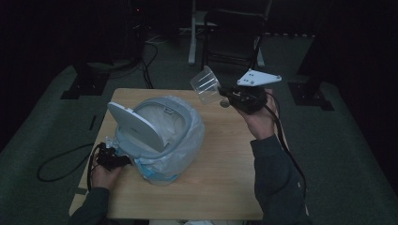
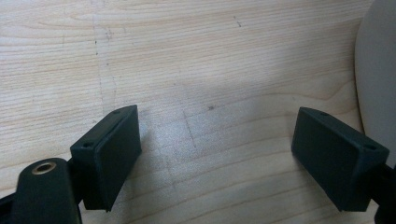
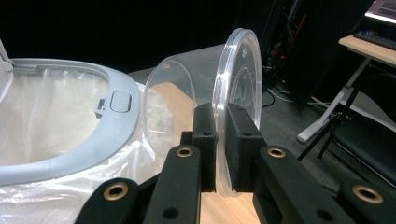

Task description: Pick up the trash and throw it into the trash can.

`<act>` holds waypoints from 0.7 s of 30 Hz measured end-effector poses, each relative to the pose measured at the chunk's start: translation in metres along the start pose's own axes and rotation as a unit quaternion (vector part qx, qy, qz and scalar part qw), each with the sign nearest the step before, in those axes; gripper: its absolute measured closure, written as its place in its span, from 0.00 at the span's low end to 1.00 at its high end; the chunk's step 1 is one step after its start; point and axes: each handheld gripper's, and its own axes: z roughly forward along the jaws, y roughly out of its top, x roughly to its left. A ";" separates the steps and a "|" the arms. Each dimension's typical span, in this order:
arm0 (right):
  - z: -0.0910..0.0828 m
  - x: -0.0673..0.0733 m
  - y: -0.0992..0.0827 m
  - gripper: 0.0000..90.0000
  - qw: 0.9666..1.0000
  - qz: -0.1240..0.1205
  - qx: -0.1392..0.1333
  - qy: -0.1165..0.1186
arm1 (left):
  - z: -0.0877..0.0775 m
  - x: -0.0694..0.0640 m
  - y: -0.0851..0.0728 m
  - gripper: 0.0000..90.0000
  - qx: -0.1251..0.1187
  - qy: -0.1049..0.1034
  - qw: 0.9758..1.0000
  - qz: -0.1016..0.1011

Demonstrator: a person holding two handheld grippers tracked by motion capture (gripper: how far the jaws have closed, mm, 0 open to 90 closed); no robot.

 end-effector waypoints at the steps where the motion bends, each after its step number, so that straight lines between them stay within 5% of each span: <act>1: 0.000 0.000 0.001 0.93 1.000 0.000 -0.001 0.001 | 0.000 0.000 0.000 0.18 0.000 0.000 1.000 0.000; 21: 0.004 0.011 0.022 0.93 1.000 -0.018 -0.011 0.011 | 0.000 0.000 0.000 0.19 0.000 0.000 1.000 0.000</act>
